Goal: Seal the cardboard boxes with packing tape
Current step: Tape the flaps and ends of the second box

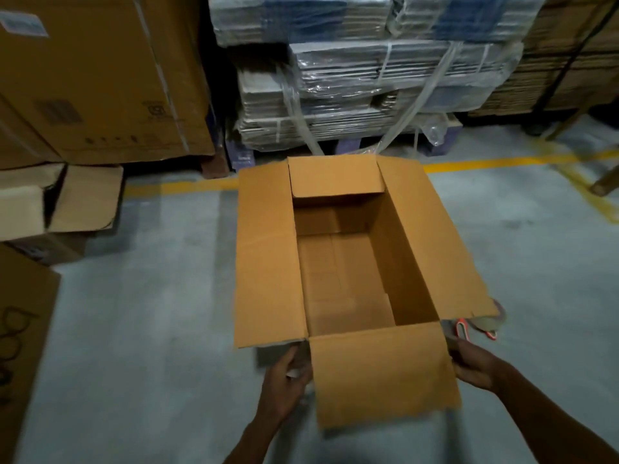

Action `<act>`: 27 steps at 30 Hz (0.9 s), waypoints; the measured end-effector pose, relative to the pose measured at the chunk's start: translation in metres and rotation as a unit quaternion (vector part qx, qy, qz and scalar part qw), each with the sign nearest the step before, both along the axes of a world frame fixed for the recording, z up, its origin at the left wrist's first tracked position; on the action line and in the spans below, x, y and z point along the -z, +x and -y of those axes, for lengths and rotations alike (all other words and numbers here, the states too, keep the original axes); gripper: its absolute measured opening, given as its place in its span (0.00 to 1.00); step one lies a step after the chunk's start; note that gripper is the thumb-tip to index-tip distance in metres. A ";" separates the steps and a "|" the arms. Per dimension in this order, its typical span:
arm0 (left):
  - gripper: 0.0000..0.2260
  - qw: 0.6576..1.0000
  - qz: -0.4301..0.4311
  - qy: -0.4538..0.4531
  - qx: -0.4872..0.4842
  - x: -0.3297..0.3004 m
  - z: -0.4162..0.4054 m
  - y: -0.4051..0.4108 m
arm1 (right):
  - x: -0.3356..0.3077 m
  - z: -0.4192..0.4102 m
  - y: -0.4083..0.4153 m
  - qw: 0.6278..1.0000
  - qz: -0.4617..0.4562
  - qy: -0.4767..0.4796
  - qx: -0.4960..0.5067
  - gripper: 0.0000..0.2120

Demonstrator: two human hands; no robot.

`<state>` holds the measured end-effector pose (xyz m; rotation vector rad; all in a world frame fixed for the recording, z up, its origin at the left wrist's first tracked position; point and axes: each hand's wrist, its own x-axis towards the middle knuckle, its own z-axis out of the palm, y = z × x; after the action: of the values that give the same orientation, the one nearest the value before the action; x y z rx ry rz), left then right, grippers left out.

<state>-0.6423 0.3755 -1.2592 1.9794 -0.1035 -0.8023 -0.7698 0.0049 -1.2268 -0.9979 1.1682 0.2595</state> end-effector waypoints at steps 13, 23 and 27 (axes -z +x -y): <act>0.04 0.949 -0.202 -0.146 -0.193 -0.051 0.039 -0.034 | -0.023 -0.013 -0.014 0.995 -0.014 0.103 0.003 0.05; 0.20 0.877 -0.252 -0.228 -0.340 -0.088 0.065 -0.044 | -0.044 -0.005 -0.024 0.970 0.096 0.201 0.098 0.11; 0.33 0.858 -0.267 -0.276 -0.341 -0.097 0.073 -0.033 | -0.049 -0.007 -0.007 0.963 0.155 0.212 0.061 0.18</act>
<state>-0.6753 0.3026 -1.1621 1.0684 0.6052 -0.7036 -0.7767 0.0115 -1.1781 -0.5609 0.8363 0.2336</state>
